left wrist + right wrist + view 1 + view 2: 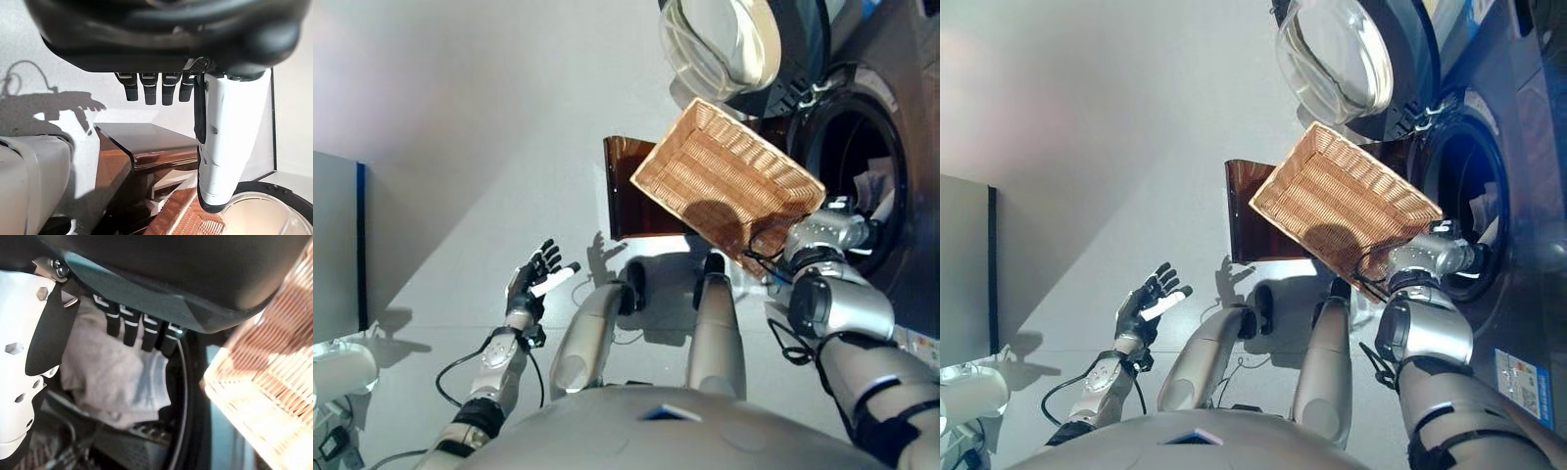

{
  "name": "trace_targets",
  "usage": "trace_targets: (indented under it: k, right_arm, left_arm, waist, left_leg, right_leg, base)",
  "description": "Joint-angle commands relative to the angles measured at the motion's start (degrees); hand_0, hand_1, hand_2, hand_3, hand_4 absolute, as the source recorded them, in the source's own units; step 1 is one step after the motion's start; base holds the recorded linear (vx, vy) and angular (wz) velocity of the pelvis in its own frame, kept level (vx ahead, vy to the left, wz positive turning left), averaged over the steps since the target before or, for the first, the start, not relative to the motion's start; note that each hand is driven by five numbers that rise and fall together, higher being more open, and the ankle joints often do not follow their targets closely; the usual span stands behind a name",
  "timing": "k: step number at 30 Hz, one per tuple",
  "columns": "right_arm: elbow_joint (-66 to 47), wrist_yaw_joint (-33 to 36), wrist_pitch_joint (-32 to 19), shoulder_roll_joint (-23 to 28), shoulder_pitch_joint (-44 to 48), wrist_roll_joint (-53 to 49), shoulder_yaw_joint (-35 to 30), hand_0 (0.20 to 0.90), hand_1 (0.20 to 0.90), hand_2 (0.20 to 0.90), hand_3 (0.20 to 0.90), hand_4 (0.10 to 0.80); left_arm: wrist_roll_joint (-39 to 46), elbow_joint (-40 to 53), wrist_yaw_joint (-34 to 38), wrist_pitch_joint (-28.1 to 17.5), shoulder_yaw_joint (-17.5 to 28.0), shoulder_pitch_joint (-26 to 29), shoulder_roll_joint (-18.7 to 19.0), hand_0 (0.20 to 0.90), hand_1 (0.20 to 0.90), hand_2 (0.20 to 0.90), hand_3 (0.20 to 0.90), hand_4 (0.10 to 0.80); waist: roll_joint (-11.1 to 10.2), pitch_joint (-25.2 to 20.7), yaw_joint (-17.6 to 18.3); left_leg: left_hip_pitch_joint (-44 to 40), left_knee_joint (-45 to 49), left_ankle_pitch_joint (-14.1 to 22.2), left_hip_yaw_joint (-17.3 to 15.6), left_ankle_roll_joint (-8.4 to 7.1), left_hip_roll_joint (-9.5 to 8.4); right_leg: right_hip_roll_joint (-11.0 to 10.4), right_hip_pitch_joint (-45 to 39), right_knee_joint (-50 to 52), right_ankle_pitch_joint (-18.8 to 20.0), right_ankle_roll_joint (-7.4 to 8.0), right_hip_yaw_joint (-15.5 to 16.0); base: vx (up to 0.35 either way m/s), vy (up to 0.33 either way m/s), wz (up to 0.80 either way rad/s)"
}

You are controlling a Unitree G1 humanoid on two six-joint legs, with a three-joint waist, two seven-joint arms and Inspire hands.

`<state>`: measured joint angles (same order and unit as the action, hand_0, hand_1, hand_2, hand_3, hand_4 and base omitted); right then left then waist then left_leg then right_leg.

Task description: Pick up the clothes and place them into the washing machine

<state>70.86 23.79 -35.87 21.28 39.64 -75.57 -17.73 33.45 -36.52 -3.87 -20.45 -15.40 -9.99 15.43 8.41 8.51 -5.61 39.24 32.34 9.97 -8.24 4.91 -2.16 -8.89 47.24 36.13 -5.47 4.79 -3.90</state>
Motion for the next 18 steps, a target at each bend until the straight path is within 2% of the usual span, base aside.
trace_targets:
  k: [1,2,5,6,7,8,9,11,12,18]
  right_arm:
    - [-2.0,-2.9,-1.3,4.4,-0.5,5.8,2.0,0.9,0.9,0.9,0.9,0.8]
    - [-2.1,-2.9,-0.9,3.8,-1.0,6.7,2.7,0.9,0.9,0.9,0.9,0.8]
    - [-1.8,-3.5,0.1,2.9,-2.0,8.3,4.1,0.9,0.9,0.9,0.9,0.8]
    - [-1.7,-3.8,0.6,2.5,-2.4,9.4,5.0,0.9,0.9,0.9,0.9,0.8]
    - [-1.5,-4.3,1.6,1.9,-3.2,11.3,6.6,0.9,0.9,0.9,0.9,0.8]
    - [-1.6,-4.2,1.6,1.9,-3.3,11.4,6.6,0.9,0.9,0.9,0.9,0.8]
    - [-1.7,-4.9,2.6,1.0,-4.2,12.9,8.3,0.9,0.9,0.9,0.9,0.8]
    - [-2.0,-4.8,2.8,0.4,-4.9,13.8,8.9,0.9,0.9,0.9,0.9,0.8]
    - [-2.1,-5.3,3.7,-0.4,-6.1,16.0,10.3,0.9,0.9,0.9,0.9,0.8]
    - [-2.6,-4.8,7.4,-1.6,-9.7,26.3,16.1,0.9,0.9,0.9,0.9,0.8]
  left_arm:
    - [0.3,2.3,-0.5,-4.4,4.2,-1.5,2.4,0.9,0.9,0.9,0.9,0.8]
    - [0.3,2.4,-0.5,-4.3,4.5,-1.6,2.4,0.9,0.9,0.9,0.9,0.8]
    - [0.0,1.8,-0.5,-4.5,4.9,-1.7,2.3,0.9,0.9,0.9,0.9,0.8]
    - [-0.1,1.7,-0.6,-4.6,4.9,-1.7,2.3,0.9,0.9,0.9,0.9,0.8]
    - [-0.4,1.4,-0.6,-4.8,5.1,-1.6,2.3,0.9,0.9,0.9,0.9,0.8]
    - [-0.4,1.4,-0.6,-4.8,5.1,-1.6,2.3,0.9,0.9,0.9,0.9,0.8]
    - [-0.5,1.2,-0.6,-4.9,5.4,-1.4,2.2,0.9,0.9,0.9,0.9,0.8]
    - [-0.6,1.1,-0.6,-5.0,5.5,-1.5,2.1,0.9,0.9,0.9,0.9,0.8]
    - [-0.7,0.4,-0.5,-5.2,5.8,-1.1,1.8,0.9,0.9,0.9,0.9,0.8]
    - [-2.0,-0.3,-0.1,-5.6,6.6,-0.3,1.3,0.9,0.9,0.9,0.9,0.8]
  waist:
    - [-0.2,-0.4,-1.1]
    - [-0.4,-0.9,-1.1]
    - [-0.7,-0.9,-1.2]
    - [-0.8,-0.6,-1.3]
    - [-1.1,-0.7,-1.3]
    - [-1.1,-0.3,-1.2]
    - [-1.5,-0.6,-1.3]
    - [-1.7,-0.4,-1.2]
    - [-2.0,-0.1,-1.0]
    - [-3.2,-0.5,-0.8]
  left_leg:
    - [1.3,-6.5,-4.5,1.1,-3.09,-1.38]
    - [0.7,-6.6,-3.4,1.7,-3.38,-1.52]
    - [-0.1,-7.9,-3.8,1.8,-3.5,-1.47]
    - [0.1,-8.4,-5.3,1.2,-3.24,-1.26]
    - [-0.9,-9.1,-4.3,1.7,-3.59,-1.35]
    - [-0.4,-9.2,-5.7,1.1,-3.31,-1.18]
    - [-1.6,-9.9,-4.7,1.9,-3.67,-1.24]
    - [-2.1,-10.4,-4.9,1.9,-3.67,-1.2]
    - [-2.1,-11.2,-6.8,1.3,-3.49,-0.83]
    - [-6.0,-15.6,-8.2,2.0,-3.98,-0.36]
  right_leg:
    - [0.5,-2.0,-2.2,0.5,-3.74,2.3]
    - [0.6,-2.6,-2.3,-0.5,-3.41,1.9]
    - [0.5,-3.5,-3.8,0.0,-3.28,2.1]
    - [0.4,-3.3,-4.5,1.5,-3.56,2.6]
    - [0.6,-4.4,-5.4,0.6,-3.08,2.2]
    - [0.5,-4.0,-5.7,2.1,-3.42,2.6]
    - [0.6,-5.1,-6.2,1.0,-2.97,2.3]
    - [0.7,-5.7,-6.7,1.2,-2.96,2.4]
    - [0.7,-6.0,-8.2,3.1,-3.28,2.9]
    - [0.8,-10.1,-13.6,4.9,-2.82,3.4]
  base:
    - [0.099,-0.014,0.08]
    - [-0.004,-0.001,0.08]
    - [0.004,-0.001,0.05]
    - [-0.006,-0.005,-0.05]
    - [-0.103,-0.004,-0.04]
    - [0.1,-0.019,0.0]
    - [0.011,-0.017,0.03]
    - [0.016,-0.019,0.0]
    - [-0.079,-0.014,-0.04]
    - [0.031,-0.029,-0.04]
